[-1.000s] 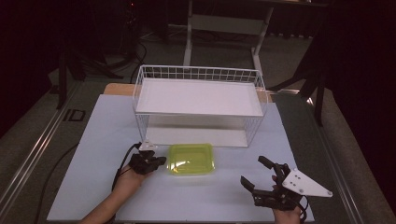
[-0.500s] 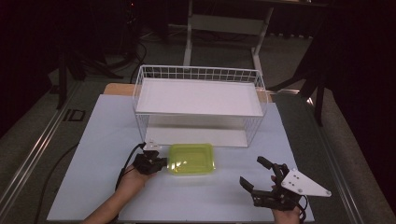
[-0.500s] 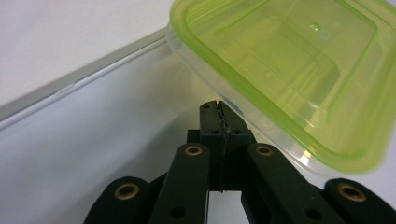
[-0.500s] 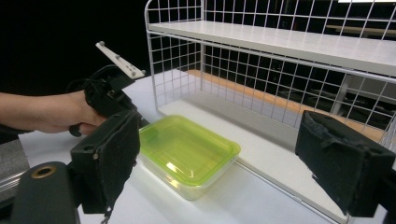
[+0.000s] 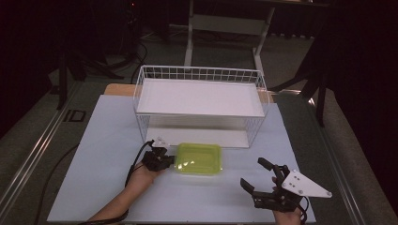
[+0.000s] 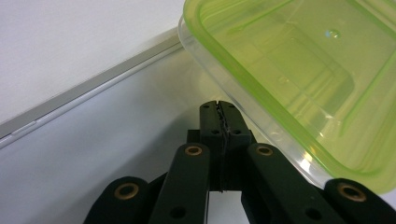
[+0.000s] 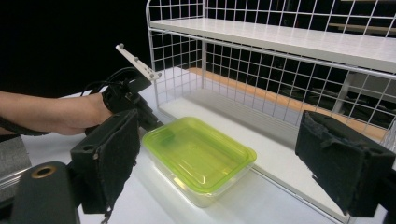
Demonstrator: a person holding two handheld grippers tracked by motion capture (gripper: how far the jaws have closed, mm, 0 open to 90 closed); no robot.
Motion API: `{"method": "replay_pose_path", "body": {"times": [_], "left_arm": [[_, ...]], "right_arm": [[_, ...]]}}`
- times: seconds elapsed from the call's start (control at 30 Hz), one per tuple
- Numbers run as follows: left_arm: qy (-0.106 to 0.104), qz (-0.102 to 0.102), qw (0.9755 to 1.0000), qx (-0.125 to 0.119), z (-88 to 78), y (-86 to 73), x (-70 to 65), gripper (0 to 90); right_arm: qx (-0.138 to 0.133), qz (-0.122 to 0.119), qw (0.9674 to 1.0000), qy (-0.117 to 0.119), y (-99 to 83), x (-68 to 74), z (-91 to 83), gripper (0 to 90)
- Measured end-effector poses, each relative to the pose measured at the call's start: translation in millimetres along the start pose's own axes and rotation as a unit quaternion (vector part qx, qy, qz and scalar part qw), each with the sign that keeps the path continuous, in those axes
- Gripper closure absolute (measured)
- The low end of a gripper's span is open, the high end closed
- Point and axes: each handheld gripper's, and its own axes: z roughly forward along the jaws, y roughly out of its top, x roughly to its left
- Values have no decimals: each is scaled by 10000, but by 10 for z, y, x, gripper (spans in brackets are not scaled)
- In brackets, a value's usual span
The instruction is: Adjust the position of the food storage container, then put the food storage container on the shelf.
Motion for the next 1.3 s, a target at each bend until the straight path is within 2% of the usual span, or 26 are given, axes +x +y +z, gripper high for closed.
{"method": "replay_pose_path", "body": {"times": [0.1,0.13,0.2,0.23,0.3,0.37,0.4,0.43,0.5,0.6,0.63,0.67,0.7,0.8,0.9,0.93,0.97,1.03,1.07,1.1,1.17,1.2,1.23,1.3], "left_arm": [[71,59,9999,57,-76,-21,-9,897],[132,53,9999,60,-118,-37,-6,831],[92,32,9999,41,-192,-67,-2,822],[108,84,9999,56,-239,-83,-6,785],[2,96,10000,15,-346,-122,-16,675],[-93,126,9998,-79,-450,-158,-31,634],[-105,102,9998,-145,-498,-173,-47,562],[-139,92,9996,-224,-545,-185,-61,562],[-294,71,9990,-342,-632,-194,-91,495],[-497,63,9972,-558,-757,-168,-157,274],[-548,84,9967,-585,-781,-153,-168,171],[-612,106,9961,-629,-801,-136,-179,131],[-649,123,9957,-651,-817,-112,-189,105],[-617,119,9958,-666,-843,-29,-216,96],[-654,102,9955,-672,-846,26,-229,84],[-729,23,9947,-721,-847,69,-230,84],[-730,2,9946,-738,-845,80,-231,85],[-688,9,9951,-710,-831,131,-238,88],[-649,30,9955,-697,-821,150,-243,89],[-642,31,9955,-698,-808,166,-243,90],[-632,-56,9955,-708,-785,199,-239,98],[-641,-63,9953,-725,-779,214,-236,114],[-613,-103,9954,-722,-768,234,-232,116],[-630,-162,9951,-743,-753,269,-214,116]], "right_arm": [[21,21,10000,42,-1,-11,4,139],[47,34,10000,25,0,-10,5,139],[113,40,9999,78,5,-11,11,137],[160,24,9999,58,6,-5,17,134],[222,-38,9997,22,4,9,29,128],[249,-70,9997,22,1,19,41,124],[273,-109,9996,-31,7,27,50,122],[273,-109,9996,-31,7,27,50,122],[237,-159,9995,-154,12,40,53,123],[367,-145,9992,-56,14,40,75,145],[387,-21,9992,-9,-9,35,92,145],[615,130,9980,31,-6,32,108,155],[716,91,9973,144,-7,19,126,170],[748,-106,9971,-57,2,28,148,144],[811,-25,9967,-76,40,25,171,139],[827,26,9966,-58,62,18,179,138],[874,155,9960,27,101,-4,198,130],[951,178,9953,7,141,-24,222,124],[1002,115,9949,11,163,-35,241,120],[1026,0,9947,-94,180,-41,259,120],[1084,-32,9941,14,210,-65,307,120],[1186,-88,9929,-35,221,-76,344,120],[1269,-75,9919,-70,229,-85,381,120],[1341,123,9909,-56,232,-124,453,120]]}}
